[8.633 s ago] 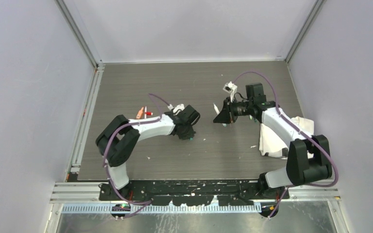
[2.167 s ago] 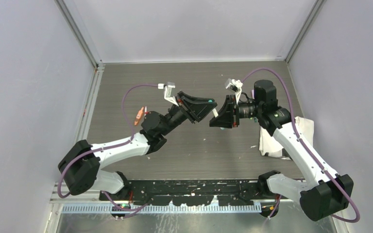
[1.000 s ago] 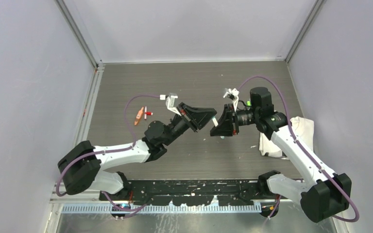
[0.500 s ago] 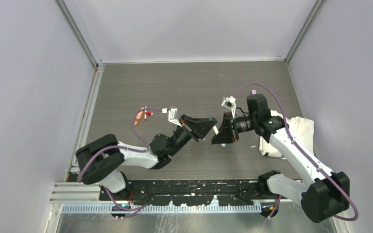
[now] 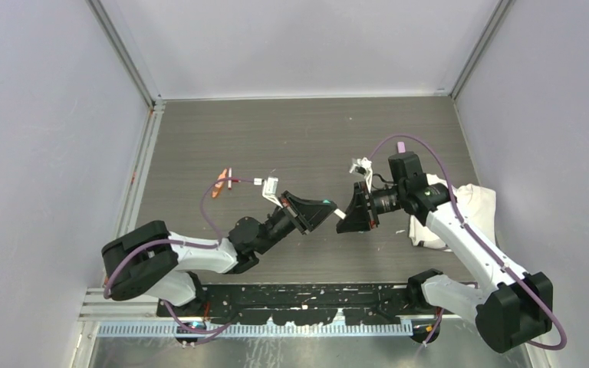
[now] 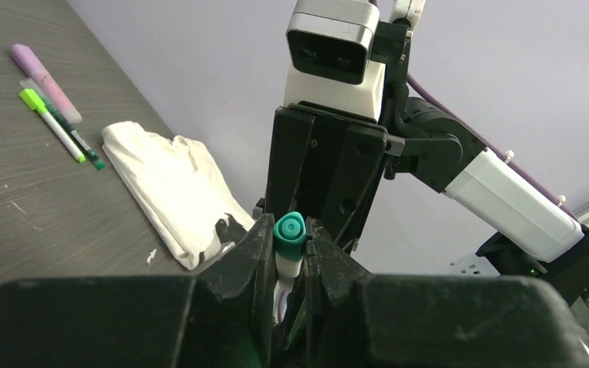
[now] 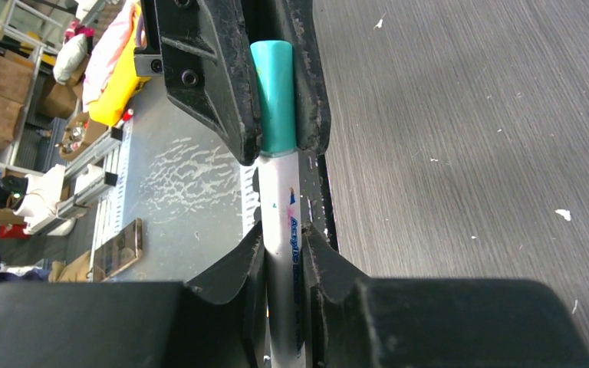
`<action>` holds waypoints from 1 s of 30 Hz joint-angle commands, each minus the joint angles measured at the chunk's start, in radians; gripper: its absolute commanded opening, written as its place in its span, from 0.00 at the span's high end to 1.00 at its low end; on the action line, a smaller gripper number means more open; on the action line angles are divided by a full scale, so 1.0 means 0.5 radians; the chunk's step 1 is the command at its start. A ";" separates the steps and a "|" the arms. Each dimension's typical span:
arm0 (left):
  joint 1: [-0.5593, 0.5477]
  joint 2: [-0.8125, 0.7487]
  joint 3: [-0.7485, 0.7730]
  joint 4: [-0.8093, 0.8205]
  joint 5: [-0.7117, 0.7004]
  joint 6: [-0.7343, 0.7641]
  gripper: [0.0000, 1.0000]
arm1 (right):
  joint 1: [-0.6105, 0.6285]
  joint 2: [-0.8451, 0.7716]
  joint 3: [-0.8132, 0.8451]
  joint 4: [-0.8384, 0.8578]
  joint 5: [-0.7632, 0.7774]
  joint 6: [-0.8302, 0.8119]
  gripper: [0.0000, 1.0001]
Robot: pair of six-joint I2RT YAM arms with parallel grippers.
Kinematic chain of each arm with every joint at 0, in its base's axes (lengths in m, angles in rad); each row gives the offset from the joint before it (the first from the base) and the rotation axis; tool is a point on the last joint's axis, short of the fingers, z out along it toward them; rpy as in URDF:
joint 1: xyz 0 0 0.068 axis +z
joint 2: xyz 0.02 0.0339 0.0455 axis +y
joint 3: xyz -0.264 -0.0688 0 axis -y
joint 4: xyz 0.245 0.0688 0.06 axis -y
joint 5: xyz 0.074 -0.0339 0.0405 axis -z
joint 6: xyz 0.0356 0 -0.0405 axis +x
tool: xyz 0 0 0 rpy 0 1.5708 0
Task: Insert the pens into the pen caps
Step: Press the pen cap onto the pen.
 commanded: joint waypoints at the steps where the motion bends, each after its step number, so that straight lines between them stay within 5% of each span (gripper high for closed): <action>1: -0.340 0.019 0.043 -0.401 0.947 0.011 0.99 | -0.065 0.009 0.162 0.679 0.163 0.067 0.99; 9: -0.336 0.069 0.054 -0.123 0.400 0.133 0.99 | 0.010 0.070 0.126 0.704 0.234 0.083 0.99; 15: -0.289 -0.095 0.058 -0.133 0.147 0.181 0.98 | 0.084 0.130 0.207 0.399 0.209 -0.209 0.99; 21: -0.279 -0.371 0.050 -0.396 0.027 0.260 0.68 | 0.096 0.150 0.221 0.366 0.153 -0.221 0.99; 30: -0.280 -0.765 -0.053 -0.789 -0.068 0.381 0.43 | 0.099 0.161 0.229 0.421 0.102 -0.102 0.99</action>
